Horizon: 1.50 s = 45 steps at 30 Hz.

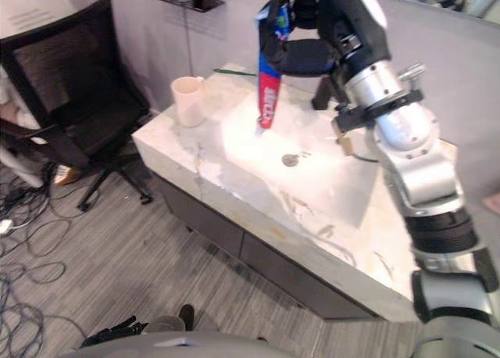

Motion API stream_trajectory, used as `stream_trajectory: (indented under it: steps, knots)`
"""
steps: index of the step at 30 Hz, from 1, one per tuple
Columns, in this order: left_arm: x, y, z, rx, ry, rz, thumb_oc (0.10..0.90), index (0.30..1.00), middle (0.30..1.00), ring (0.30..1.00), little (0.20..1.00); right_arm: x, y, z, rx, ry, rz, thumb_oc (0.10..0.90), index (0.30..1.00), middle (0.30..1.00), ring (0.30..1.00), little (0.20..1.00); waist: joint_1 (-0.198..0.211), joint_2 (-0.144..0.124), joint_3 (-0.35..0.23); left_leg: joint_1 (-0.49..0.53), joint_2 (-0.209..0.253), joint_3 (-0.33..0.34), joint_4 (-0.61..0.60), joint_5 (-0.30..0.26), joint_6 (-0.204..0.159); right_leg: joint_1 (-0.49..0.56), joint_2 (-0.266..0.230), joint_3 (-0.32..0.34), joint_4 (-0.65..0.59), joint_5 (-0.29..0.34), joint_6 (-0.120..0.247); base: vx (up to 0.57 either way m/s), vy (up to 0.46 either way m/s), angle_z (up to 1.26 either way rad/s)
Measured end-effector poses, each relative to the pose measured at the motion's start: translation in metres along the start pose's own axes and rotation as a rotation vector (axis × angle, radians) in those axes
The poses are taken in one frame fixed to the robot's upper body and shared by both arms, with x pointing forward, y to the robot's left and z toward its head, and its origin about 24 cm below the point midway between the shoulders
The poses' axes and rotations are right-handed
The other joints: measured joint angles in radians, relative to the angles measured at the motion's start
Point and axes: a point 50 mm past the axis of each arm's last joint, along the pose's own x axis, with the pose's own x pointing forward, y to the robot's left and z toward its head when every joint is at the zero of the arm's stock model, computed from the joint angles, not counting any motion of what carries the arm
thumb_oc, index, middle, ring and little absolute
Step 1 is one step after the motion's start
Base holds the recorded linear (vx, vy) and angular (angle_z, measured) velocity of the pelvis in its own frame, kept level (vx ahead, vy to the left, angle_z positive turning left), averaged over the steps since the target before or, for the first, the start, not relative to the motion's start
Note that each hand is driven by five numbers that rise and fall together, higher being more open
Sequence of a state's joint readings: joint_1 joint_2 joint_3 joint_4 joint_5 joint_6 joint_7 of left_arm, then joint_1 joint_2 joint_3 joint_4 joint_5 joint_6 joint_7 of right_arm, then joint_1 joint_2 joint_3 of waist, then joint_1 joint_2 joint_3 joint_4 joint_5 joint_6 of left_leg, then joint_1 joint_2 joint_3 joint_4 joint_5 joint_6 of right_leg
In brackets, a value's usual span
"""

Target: Organize the bathroom.

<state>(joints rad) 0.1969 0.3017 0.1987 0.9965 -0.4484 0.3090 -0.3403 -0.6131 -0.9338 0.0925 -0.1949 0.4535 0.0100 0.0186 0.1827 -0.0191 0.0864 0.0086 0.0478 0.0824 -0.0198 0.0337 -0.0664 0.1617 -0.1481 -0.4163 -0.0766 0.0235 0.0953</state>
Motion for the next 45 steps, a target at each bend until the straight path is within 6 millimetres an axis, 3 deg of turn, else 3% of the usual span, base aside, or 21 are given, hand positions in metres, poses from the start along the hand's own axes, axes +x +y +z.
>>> stream_trajectory:
  steps: [8,15,20,22,23,24,25,26,27,28,30,31,33,34,36,38,40,45]
  knots:
    - [0.001,0.012,-0.017,0.055,0.107,0.088,0.800,0.900,0.900,0.900,0.900,0.001,0.004,-0.003,0.053,-0.012,-0.042,0.400,0.300,0.300,0.300,0.300,-0.021,-0.010,-0.001,0.022,-0.074,0.004,-0.003,0.001,0.050,-0.007,-0.077,0.041,0.059,-0.003,0.004,0.04,0.112,0.07]
    - [-0.003,0.024,-0.022,0.049,0.128,0.153,0.800,0.900,0.900,0.900,0.900,0.001,0.003,-0.009,0.066,0.003,-0.075,0.400,0.300,0.300,0.300,0.300,-0.026,-0.030,0.004,0.036,-0.089,0.028,-0.005,-0.009,0.064,-0.040,-0.114,0.073,0.120,-0.016,0.024,0.00,0.052,-0.14]
    - [-0.003,0.024,-0.022,0.081,0.137,0.164,0.800,0.900,0.900,0.900,0.900,0.000,0.001,-0.019,0.069,0.034,-0.103,0.400,0.300,0.300,0.300,0.300,-0.029,-0.010,0.013,0.036,-0.086,0.037,-0.015,-0.007,0.084,-0.116,-0.130,0.068,0.243,-0.021,0.033,0.03,-0.033,-0.10]
    - [-0.004,0.025,-0.020,0.087,0.125,0.185,0.800,0.900,0.900,0.900,0.900,0.000,0.000,-0.021,0.070,0.039,-0.113,0.400,0.300,0.300,0.300,0.300,-0.046,-0.010,0.016,0.039,-0.084,0.032,-0.034,0.016,0.084,-0.156,-0.114,0.083,0.276,-0.056,0.026,0.07,-0.120,-0.04]
    - [-0.002,0.023,-0.011,0.098,0.104,0.193,0.800,0.900,0.900,0.900,0.900,0.000,0.000,-0.020,0.068,0.031,-0.119,0.400,0.300,0.300,0.300,0.300,-0.071,0.007,0.031,0.033,-0.049,0.012,-0.043,0.023,0.083,-0.230,0.004,0.229,0.304,-0.109,0.024,0.05,-0.107,0.06]
    - [-0.002,0.023,-0.011,0.098,0.104,0.193,0.800,0.900,0.900,0.900,0.900,0.000,0.000,-0.020,0.068,0.031,-0.119,0.400,0.300,0.300,0.300,0.300,-0.071,0.007,0.031,0.033,-0.049,0.012,-0.043,0.023,0.083,-0.230,0.004,0.229,0.304,-0.109,0.024,0.07,-0.193,0.42]
    - [-0.003,0.023,-0.006,0.105,0.086,0.195,0.800,0.900,0.900,0.900,0.900,-0.002,0.000,-0.020,0.065,0.028,-0.126,0.400,0.300,0.300,0.300,0.300,-0.106,0.018,0.043,0.007,-0.023,-0.032,-0.027,0.024,0.057,-0.286,0.112,0.351,0.267,-0.110,0.034,0.02,-0.085,0.35]
    - [-0.003,0.023,-0.006,0.105,0.086,0.195,0.800,0.900,0.900,0.900,0.900,-0.002,0.000,-0.020,0.065,0.028,-0.126,0.400,0.300,0.300,0.300,0.300,-0.106,0.018,0.043,0.007,-0.023,-0.032,-0.027,0.024,0.057,-0.286,0.112,0.351,0.267,-0.110,0.034,0.06,-0.132,1.01]
    - [-0.004,0.023,0.006,0.127,0.040,0.189,0.800,0.900,0.900,0.900,0.900,-0.008,-0.003,-0.022,0.050,0.031,-0.138,0.400,0.300,0.300,0.300,0.300,-0.144,-0.014,0.040,-0.009,-0.040,-0.060,-0.016,0.023,0.059,-0.299,0.115,0.383,0.226,-0.080,-0.009,0.07,-0.077,0.91]
    - [-0.003,0.018,0.010,0.140,0.009,0.168,0.800,0.900,0.900,0.900,0.900,-0.010,-0.011,-0.024,0.023,0.052,-0.144,0.400,0.300,0.300,0.300,0.300,-0.124,-0.011,0.030,-0.003,-0.030,-0.060,-0.022,0.022,0.055,-0.296,0.106,0.325,0.230,-0.074,-0.034,0.11,-0.105,0.95]
    - [-0.001,0.014,0.007,0.144,0.017,0.148,0.800,0.900,0.900,0.900,0.900,-0.006,-0.024,-0.019,-0.024,0.051,-0.166,0.400,0.300,0.300,0.300,0.300,-0.097,0.006,0.017,-0.001,0.007,-0.045,-0.018,-0.004,0.020,-0.251,0.122,0.244,0.134,-0.064,-0.023,0.08,-0.058,0.26]
    - [-0.001,0.014,0.007,0.144,0.017,0.148,0.800,0.900,0.900,0.900,0.900,-0.006,-0.024,-0.019,-0.024,0.051,-0.166,0.400,0.300,0.300,0.300,0.300,-0.097,0.006,0.017,-0.001,0.007,-0.045,-0.018,-0.004,0.020,-0.251,0.122,0.244,0.134,-0.064,-0.023,0.06,-0.021,0.27]
    - [-0.001,0.018,-0.016,0.139,0.111,0.166,0.800,0.900,0.900,0.900,0.900,-0.004,-0.032,-0.012,-0.055,0.034,-0.191,0.400,0.300,0.300,0.300,0.300,-0.092,0.013,0.011,0.004,0.035,-0.033,-0.017,-0.009,0.015,-0.211,0.146,0.223,0.079,-0.016,-0.041,0.06,-0.011,0.26]
    - [-0.001,0.018,-0.016,0.139,0.111,0.166,0.800,0.900,0.900,0.900,0.900,-0.004,-0.032,-0.012,-0.055,0.034,-0.191,0.400,0.300,0.300,0.300,0.300,-0.092,0.013,0.011,0.004,0.035,-0.033,-0.017,-0.009,0.015,-0.211,0.146,0.223,0.079,-0.016,-0.041,0.05,-0.006,0.09]
    - [-0.002,0.018,-0.042,0.115,0.175,0.158,0.800,0.900,0.900,0.900,0.900,-0.004,-0.035,-0.010,-0.066,0.030,-0.196,0.400,0.300,0.300,0.300,0.300,-0.091,0.024,0.002,0.022,0.037,-0.032,-0.016,-0.005,0.010,-0.184,0.151,0.221,0.059,0.000,-0.063,0.06,0.012,-0.02]
    - [-0.003,0.019,-0.051,0.111,0.201,0.158,0.800,0.900,0.900,0.900,0.900,-0.004,-0.036,-0.009,-0.066,0.027,-0.199,0.400,0.300,0.300,0.300,0.300,-0.091,0.035,-0.005,0.035,0.034,-0.028,-0.021,0.001,-0.005,-0.164,0.148,0.221,0.044,0.012,-0.059,0.03,0.007,-0.01]
    - [-0.004,0.019,-0.052,0.119,0.205,0.162,0.800,0.900,0.900,0.900,0.900,-0.004,-0.035,-0.008,-0.066,0.021,-0.197,0.400,0.300,0.300,0.300,0.300,-0.091,0.040,-0.008,0.038,0.030,-0.028,-0.023,-0.001,-0.006,-0.152,0.143,0.221,0.026,0.021,-0.061,0.00,0.000,0.00]
    - [0.003,0.008,-0.025,0.160,0.107,0.137,0.800,0.900,0.900,0.900,0.900,-0.003,-0.031,-0.009,-0.038,0.016,-0.210,0.400,0.300,0.300,0.300,0.300,-0.074,0.040,-0.008,0.073,-0.002,-0.035,-0.052,-0.002,-0.003,-0.114,0.115,0.216,-0.001,0.039,-0.066,0.03,0.011,0.08]
